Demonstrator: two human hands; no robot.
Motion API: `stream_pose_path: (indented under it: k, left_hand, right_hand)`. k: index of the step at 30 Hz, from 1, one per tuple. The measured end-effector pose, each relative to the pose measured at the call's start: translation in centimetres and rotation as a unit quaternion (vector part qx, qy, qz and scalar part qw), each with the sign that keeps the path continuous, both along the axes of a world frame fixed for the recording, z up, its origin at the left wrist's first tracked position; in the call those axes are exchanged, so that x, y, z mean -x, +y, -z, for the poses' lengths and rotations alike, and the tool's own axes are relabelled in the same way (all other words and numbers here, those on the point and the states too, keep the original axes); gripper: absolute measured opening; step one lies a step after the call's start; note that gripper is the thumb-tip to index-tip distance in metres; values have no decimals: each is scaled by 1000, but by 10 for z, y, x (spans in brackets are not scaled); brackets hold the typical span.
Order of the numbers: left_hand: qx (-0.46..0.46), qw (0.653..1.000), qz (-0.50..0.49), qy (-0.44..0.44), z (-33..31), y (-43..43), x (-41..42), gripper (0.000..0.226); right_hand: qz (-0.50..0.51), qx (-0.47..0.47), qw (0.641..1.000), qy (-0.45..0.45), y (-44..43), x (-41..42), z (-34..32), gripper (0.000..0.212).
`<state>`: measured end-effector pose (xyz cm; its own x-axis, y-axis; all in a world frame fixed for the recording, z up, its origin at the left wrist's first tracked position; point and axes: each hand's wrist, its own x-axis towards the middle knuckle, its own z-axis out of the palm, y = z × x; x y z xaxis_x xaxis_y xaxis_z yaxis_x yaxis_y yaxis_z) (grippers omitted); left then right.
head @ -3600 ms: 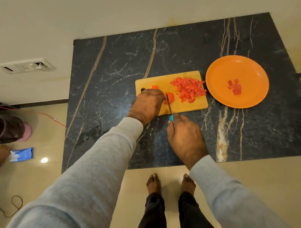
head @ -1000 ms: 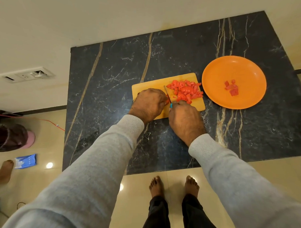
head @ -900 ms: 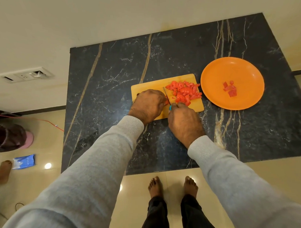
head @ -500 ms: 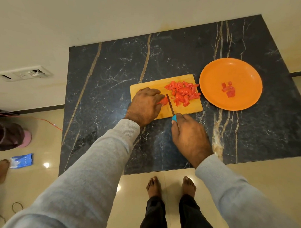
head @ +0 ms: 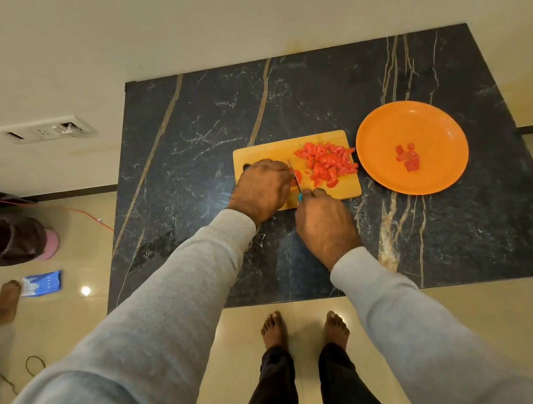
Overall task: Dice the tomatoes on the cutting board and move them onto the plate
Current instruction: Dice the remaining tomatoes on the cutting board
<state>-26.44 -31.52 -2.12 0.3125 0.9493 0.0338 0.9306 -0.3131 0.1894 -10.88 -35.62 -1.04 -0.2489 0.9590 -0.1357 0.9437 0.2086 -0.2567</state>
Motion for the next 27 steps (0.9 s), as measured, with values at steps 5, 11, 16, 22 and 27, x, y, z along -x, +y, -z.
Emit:
stream_pose_path:
  k: [5,11,16,22,27]
  left_hand:
    - [5,1000,1,-21,7,3,4,35]
    - [-32,999,-13,-8,11,-5,14,31]
    - [-31,999,-13,2,14,-2,11,30]
    - [-9,1000,-8,5,13,5,10,34]
    - [-17,1000,-1,14,15,5,9,35]
  right_hand:
    - [1,64,998,-10,-42,-17,4,30]
    - [17,-14,999,36,-36,-14,0,40]
    - [4,-26,999,28,-16,-1,0,30]
    - [-1,-38,999,19,9,9,8,30]
    - [-5,-21,1000,8,15,11,7,28]
